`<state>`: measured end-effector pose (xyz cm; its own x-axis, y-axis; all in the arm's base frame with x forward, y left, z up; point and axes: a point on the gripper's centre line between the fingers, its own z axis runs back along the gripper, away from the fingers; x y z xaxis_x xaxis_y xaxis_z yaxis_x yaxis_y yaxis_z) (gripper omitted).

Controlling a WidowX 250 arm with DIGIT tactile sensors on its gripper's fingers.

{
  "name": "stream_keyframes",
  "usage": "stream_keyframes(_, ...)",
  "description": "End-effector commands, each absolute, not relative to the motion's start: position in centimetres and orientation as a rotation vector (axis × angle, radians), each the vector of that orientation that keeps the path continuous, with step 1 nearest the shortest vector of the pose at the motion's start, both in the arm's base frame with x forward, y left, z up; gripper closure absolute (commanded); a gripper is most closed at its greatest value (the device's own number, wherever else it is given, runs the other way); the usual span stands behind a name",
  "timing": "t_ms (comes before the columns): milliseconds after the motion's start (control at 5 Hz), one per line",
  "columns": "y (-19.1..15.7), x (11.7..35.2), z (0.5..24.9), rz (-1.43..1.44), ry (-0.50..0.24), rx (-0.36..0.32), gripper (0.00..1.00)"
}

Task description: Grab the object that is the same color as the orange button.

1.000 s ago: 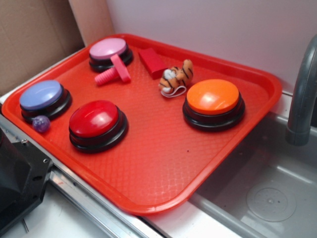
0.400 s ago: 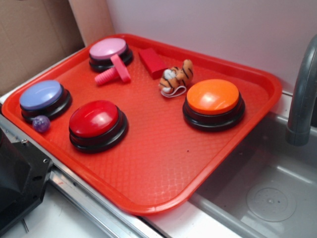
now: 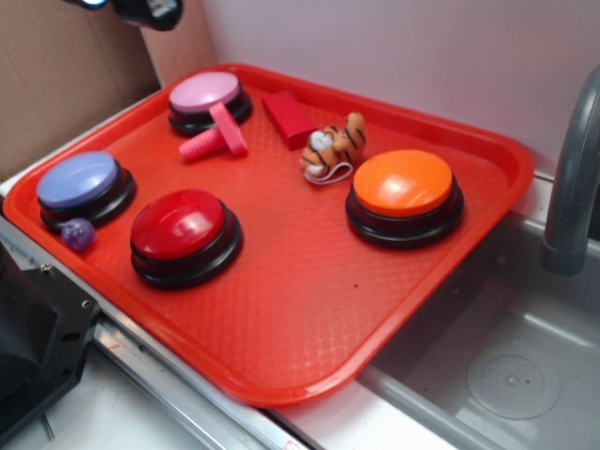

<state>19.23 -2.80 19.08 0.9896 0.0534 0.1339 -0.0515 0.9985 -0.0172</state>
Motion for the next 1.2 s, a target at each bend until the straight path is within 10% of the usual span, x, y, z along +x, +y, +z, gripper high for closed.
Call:
stream_keyframes(0, -2.1, 25.8, 14.1, 0.075, -0.182, -0.079, 0.0)
stream_keyframes(1000, -3.1, 31.3, 4.8, 0.106, -0.114, -0.11, 0.0)
